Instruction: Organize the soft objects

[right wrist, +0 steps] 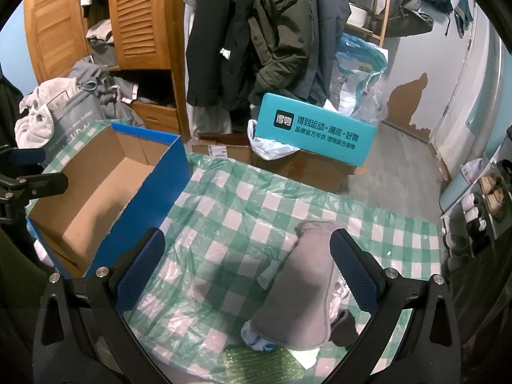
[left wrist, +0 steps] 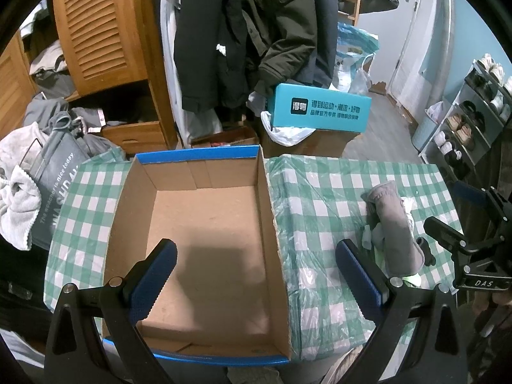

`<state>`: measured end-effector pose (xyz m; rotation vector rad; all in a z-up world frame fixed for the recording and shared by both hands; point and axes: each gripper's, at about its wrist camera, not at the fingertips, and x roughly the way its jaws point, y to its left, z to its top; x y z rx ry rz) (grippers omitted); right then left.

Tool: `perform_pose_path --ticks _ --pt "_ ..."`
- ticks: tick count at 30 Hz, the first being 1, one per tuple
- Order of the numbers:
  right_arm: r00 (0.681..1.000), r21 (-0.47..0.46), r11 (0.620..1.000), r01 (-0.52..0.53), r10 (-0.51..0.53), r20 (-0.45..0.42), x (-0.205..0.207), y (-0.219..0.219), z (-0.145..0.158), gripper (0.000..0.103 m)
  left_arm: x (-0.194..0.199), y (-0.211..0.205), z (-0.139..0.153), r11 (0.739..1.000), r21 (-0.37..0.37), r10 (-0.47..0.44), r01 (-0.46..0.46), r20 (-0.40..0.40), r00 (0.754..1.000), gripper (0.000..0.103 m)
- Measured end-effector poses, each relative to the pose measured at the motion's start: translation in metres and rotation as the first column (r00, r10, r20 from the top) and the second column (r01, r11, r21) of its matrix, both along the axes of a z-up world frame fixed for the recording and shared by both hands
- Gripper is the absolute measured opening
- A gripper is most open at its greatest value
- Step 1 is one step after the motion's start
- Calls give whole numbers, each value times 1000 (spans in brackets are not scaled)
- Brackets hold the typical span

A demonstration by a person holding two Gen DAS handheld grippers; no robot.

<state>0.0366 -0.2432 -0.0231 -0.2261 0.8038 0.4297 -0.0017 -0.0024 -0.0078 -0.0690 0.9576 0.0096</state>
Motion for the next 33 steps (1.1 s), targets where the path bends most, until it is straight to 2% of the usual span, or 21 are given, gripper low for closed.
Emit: perform_pose_path --ticks 33 --pt "1000 -8 1000 0 0 -3 2 -2 0 101 1 -2 -1 1000 4 -1 1 -6 1000 101"
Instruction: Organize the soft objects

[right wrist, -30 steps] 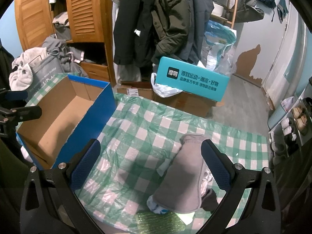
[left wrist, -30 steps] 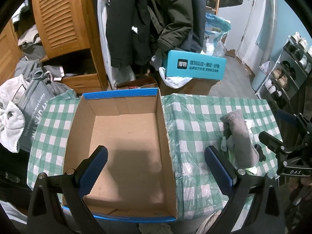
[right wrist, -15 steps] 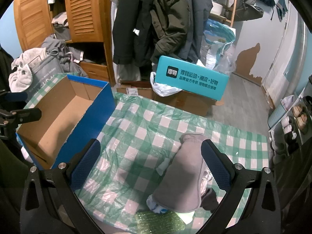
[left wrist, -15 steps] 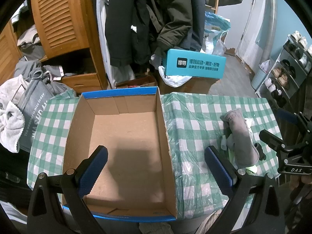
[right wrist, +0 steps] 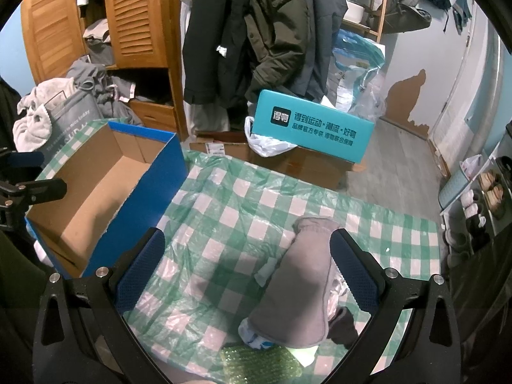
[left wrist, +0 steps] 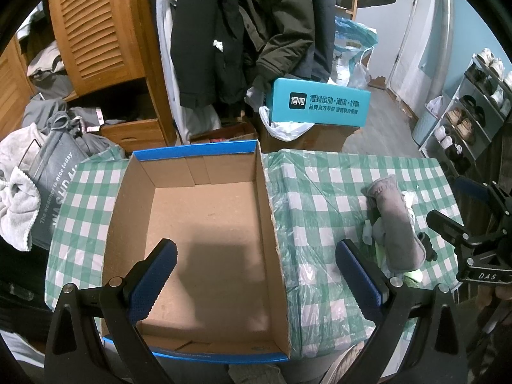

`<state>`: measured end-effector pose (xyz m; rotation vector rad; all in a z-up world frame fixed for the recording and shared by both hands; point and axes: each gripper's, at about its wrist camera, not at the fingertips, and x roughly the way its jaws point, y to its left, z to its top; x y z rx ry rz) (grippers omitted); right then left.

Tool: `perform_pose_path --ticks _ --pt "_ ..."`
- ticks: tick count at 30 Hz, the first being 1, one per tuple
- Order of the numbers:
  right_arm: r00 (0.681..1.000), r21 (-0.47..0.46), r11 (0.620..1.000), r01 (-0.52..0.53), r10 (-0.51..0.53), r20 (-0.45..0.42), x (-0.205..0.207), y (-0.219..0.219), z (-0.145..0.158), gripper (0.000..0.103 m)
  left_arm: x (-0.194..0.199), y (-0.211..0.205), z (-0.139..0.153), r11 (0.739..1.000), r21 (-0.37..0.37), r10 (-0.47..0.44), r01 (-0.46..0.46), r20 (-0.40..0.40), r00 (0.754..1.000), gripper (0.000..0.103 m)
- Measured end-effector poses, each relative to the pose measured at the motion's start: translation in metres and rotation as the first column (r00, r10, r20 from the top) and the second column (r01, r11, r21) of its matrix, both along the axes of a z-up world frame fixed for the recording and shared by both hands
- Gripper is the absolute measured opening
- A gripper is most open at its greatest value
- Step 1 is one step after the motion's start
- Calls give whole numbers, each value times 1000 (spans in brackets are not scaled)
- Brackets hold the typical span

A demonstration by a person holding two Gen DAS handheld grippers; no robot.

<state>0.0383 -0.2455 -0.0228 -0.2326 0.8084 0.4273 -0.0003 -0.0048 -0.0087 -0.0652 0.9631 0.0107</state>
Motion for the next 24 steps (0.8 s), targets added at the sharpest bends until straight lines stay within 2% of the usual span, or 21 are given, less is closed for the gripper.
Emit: perform_pose_path --ticks 21,24 --pt "1000 -4 1000 3 -3 -2 1 3 1 101 0 -5 -2 1000 1 -8 8 -3 1000 101" --pt "1000 -2 1000 9 -9 -3 1 -13 -6 101 -2 -11 -5 1000 -2 -19 19 -7 1000 101"
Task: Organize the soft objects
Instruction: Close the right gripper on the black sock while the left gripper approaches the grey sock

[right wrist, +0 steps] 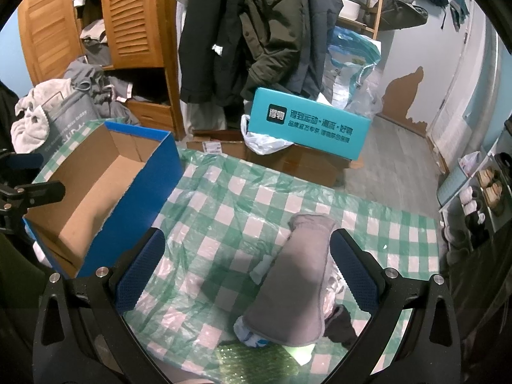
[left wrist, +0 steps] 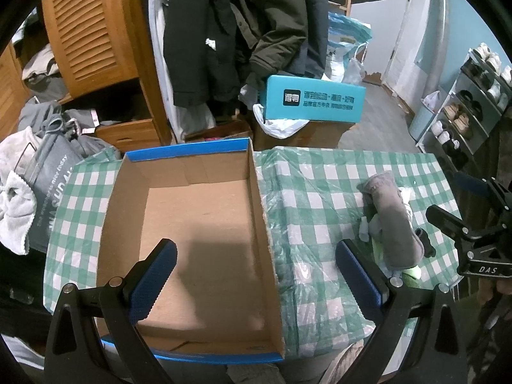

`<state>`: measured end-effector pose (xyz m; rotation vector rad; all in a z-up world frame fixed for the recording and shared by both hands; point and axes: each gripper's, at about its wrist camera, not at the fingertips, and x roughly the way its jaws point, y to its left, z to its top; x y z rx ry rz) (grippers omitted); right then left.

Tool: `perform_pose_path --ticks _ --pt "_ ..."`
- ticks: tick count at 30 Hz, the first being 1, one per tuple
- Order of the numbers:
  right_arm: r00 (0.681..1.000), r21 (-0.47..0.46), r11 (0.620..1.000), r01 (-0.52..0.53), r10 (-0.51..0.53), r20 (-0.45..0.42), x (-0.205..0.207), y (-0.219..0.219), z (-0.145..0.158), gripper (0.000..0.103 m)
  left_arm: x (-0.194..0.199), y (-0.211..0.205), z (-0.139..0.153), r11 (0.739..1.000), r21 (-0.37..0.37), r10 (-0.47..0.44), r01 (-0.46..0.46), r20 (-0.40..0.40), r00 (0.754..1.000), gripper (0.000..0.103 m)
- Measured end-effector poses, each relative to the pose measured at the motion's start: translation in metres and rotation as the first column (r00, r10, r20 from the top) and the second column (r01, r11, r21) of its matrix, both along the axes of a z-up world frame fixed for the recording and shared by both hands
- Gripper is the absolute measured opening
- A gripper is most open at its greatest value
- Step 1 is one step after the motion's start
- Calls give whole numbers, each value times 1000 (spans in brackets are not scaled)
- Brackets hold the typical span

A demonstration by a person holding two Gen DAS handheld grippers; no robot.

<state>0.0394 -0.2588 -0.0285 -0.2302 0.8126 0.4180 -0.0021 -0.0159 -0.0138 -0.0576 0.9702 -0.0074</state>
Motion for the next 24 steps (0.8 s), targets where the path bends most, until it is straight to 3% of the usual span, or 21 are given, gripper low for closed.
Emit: perform_pose_path --ticks 24 --pt "971 -13 975 223 -223 -80 19 -110 -22 101 39 -67 -19 993 -35 -116 112 -150 982 101"
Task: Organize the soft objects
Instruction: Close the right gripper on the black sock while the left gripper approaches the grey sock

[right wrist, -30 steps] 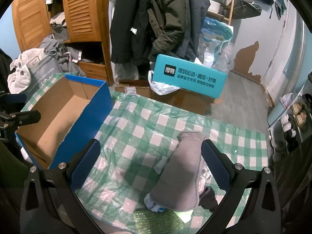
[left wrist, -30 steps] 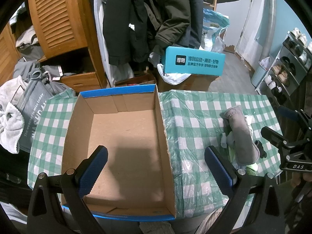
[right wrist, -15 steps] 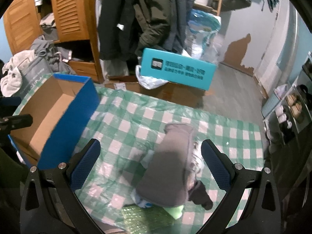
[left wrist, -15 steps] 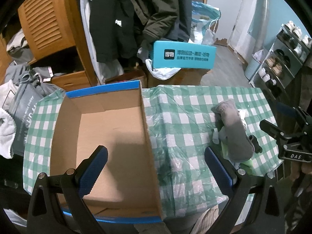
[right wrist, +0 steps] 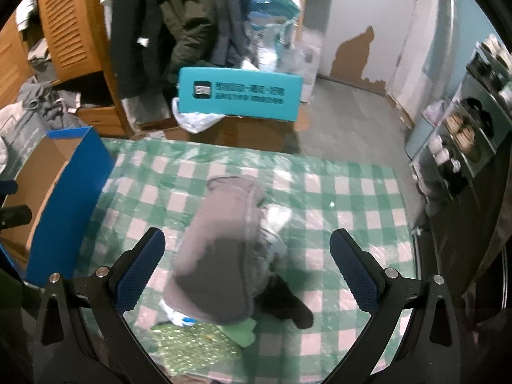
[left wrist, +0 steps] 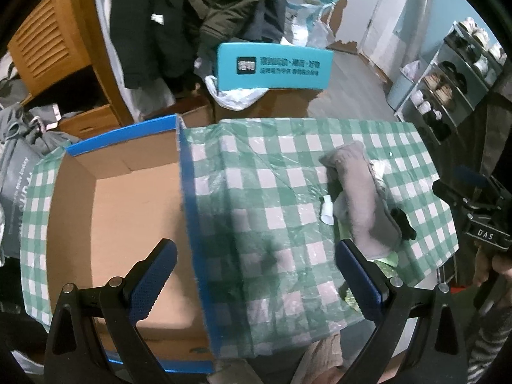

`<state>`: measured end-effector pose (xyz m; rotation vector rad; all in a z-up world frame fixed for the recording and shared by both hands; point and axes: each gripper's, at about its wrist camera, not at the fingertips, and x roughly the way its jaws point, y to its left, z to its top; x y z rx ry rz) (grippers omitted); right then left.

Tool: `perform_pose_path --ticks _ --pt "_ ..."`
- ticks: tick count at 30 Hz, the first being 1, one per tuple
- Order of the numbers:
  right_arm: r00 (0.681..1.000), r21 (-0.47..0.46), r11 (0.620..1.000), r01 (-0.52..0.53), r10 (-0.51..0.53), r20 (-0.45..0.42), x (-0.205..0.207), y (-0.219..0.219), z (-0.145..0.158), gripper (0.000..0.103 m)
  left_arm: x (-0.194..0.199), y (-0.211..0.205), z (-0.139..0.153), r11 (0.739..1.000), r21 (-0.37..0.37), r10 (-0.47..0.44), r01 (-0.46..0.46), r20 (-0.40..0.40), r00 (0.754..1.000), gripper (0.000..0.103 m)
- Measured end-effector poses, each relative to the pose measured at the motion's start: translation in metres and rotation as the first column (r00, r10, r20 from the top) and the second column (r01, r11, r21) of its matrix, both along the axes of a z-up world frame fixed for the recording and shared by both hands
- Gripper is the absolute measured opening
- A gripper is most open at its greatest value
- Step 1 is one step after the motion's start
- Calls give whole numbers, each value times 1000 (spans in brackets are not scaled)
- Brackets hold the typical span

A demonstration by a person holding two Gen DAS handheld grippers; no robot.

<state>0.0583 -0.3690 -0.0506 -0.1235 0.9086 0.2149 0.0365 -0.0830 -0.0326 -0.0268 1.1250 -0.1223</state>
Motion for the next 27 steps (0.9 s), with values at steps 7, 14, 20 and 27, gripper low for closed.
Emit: perform_pose_path --ticks 7,14,20,27 --pt "998 22 998 59 -59 -24 4 -31 -11 101 13 -30 -8 999 2 -46 46 -30 998 101" --pt "993 20 996 92 -90 -80 9 -52 -32 101 27 -58 -28 996 14 -87 88 -75 993 101" --pt "985 -18 996 86 -88 -148 9 -62 -61 101 35 -75 -46 994 15 -106 109 -114 988 101" --pt "974 -41 996 73 -80 -211 9 -68 -88 101 45 -93 -68 994 15 -106 109 -135 985 101"
